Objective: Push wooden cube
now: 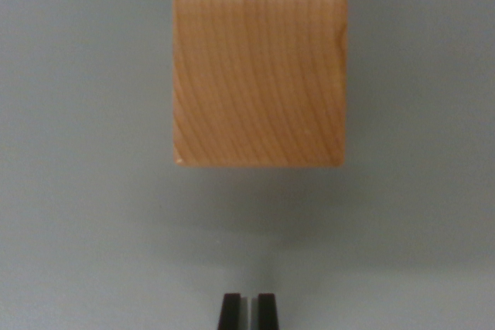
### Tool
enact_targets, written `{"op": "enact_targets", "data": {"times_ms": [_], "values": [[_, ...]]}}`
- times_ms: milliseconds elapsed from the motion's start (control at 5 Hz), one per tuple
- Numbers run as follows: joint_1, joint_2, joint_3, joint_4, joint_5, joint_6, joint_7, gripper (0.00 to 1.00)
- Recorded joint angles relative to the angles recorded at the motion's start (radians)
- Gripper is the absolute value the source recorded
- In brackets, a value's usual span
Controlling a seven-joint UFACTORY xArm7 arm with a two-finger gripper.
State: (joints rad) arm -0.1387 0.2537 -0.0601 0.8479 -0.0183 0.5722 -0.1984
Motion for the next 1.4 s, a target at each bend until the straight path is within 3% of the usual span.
{"op": "enact_targets", "data": {"times_ms": [800,1200,1400], "values": [[0.0002,0.003,0.0,0.005,0.0001,0.002,0.0,1.0],[0.0007,0.012,0.001,0.019,0.0004,0.007,0.001,1.0],[0.0014,0.026,0.002,0.042,0.001,0.016,0.002,1.0]]}}
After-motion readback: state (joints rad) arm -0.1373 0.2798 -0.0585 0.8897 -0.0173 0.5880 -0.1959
